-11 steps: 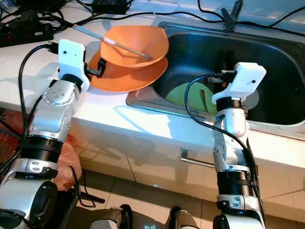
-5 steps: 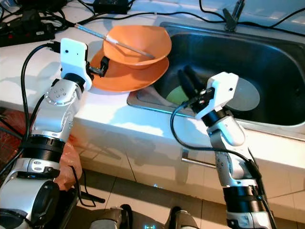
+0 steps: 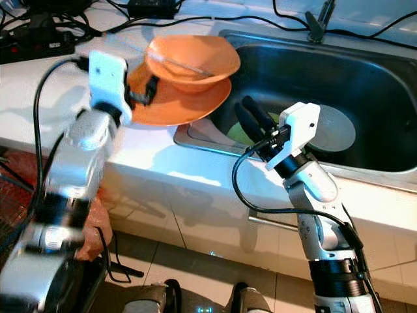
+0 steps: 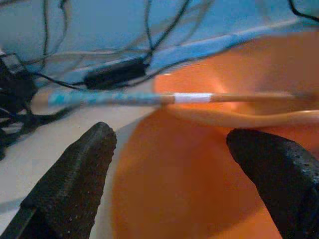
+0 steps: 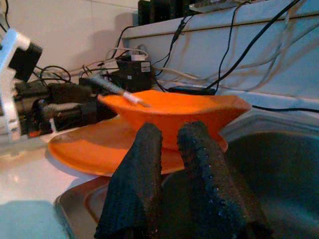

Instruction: Kitchen organization

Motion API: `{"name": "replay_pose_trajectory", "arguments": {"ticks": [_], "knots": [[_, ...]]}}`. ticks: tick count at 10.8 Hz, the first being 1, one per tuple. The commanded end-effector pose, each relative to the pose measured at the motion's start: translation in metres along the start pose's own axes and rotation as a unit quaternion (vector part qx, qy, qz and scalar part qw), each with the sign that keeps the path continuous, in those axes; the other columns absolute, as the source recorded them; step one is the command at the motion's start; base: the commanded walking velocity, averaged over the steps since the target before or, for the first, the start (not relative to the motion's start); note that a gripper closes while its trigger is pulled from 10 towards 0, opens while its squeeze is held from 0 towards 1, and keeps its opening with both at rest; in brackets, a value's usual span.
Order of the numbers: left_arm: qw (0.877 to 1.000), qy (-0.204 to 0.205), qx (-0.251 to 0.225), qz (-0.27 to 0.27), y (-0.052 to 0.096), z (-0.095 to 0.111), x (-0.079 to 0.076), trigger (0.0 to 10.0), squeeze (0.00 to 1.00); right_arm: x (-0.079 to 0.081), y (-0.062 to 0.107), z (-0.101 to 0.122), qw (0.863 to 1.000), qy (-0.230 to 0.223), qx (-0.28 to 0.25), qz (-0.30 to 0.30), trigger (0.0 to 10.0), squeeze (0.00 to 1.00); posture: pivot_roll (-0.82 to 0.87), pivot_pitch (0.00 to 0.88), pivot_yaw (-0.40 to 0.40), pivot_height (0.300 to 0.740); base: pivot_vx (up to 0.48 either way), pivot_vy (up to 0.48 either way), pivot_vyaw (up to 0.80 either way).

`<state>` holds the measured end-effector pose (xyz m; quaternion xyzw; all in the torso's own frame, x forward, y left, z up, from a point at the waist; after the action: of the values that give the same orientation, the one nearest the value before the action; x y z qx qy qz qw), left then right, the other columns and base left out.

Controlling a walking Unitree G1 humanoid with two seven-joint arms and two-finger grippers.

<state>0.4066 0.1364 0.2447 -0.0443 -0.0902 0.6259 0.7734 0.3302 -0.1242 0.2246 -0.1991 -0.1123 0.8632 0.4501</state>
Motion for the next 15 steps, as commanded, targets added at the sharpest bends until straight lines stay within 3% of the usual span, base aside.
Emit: {"name": "replay_pose_trajectory", "arguments": {"ticks": [1,4,7,9,13,15], "knots": [[1.000,-0.008,0.001,-0.013,0.004,0.002,-0.004,10.0,0.00,0.002,0.002,0.002,1.000,-0.005,-0.004,0.008,10.0,0.00,0.03,0.178,0.018,0.740,0.000,0.000,0.00],[0.999,-0.022,0.014,-0.020,0.018,0.000,-0.002,10.0,0.00,0.003,-0.002,0.002,1.000,-0.009,-0.005,0.012,10.0,0.00,0.04,0.170,0.012,0.740,0.000,0.000,0.00],[0.998,-0.003,0.000,-0.065,0.025,0.008,-0.020,10.0,0.00,0.005,-0.003,0.001,1.000,-0.013,-0.007,0.015,10.0,0.00,0.05,0.170,0.008,0.740,0.000,0.000,0.00],[0.999,0.015,-0.024,-0.025,0.031,0.021,-0.006,10.0,0.00,0.005,-0.003,0.001,1.000,-0.016,-0.007,0.015,10.0,0.00,0.05,0.179,0.004,0.740,0.000,0.000,0.00],[1.000,-0.007,0.002,-0.025,0.039,0.013,-0.001,10.0,0.00,0.005,-0.004,-0.001,1.000,-0.020,-0.005,0.017,10.0,0.00,0.06,0.185,-0.002,0.740,0.000,0.000,0.00],[1.000,0.022,-0.017,-0.013,0.043,0.017,0.000,10.0,0.00,0.006,-0.004,-0.001,1.000,-0.022,-0.004,0.018,10.0,0.00,0.06,0.185,-0.004,0.740,0.000,0.000,0.00]]}}
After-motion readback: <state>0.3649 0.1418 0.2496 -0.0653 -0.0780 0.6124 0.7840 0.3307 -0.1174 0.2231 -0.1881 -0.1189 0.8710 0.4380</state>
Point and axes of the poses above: a point about 5 cm out from each wrist's last joint towards the gripper, its own y axis pointing back from the gripper into the wrist, its own z axis along the axis of the wrist's last joint, x = y × z, the point moved 4 cm from there along -y, pointing out of the wrist towards the gripper, and after that the axes turned 11 degrees about y, right-handed, at the moved point
